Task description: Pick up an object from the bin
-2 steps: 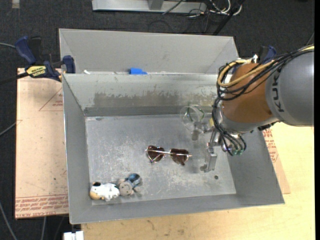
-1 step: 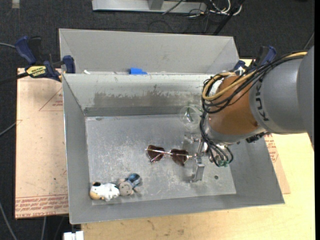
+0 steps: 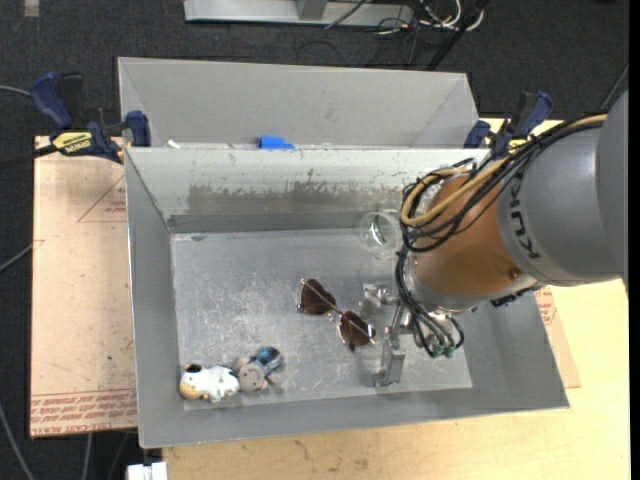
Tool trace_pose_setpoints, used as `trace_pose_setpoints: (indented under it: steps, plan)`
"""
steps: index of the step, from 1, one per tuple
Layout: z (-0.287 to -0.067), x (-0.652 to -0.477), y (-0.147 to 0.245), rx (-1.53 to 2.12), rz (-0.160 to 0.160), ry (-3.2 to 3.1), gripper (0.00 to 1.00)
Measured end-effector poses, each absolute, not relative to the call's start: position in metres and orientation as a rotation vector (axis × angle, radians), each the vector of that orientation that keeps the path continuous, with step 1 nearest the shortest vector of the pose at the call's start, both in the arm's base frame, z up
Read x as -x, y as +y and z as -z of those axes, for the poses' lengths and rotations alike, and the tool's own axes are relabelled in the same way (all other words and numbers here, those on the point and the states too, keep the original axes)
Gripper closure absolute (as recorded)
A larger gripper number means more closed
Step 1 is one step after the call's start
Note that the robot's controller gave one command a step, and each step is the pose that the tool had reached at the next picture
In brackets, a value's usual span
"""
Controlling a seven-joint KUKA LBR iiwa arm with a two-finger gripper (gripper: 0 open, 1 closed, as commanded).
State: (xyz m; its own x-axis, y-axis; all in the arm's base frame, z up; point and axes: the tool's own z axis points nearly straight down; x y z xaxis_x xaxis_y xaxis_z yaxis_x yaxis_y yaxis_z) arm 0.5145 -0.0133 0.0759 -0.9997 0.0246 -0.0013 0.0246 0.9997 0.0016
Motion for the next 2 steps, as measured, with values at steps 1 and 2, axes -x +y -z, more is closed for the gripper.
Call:
trace_pose_setpoints:
  steps: [1,2]
  plan:
    - [-0.0854,-0.5301,0.0127,-0.027,-0.002,3.140,1.00]
    - [-0.0854,-0.5301,0.0125,-0.027,-0.001,3.140,0.00]
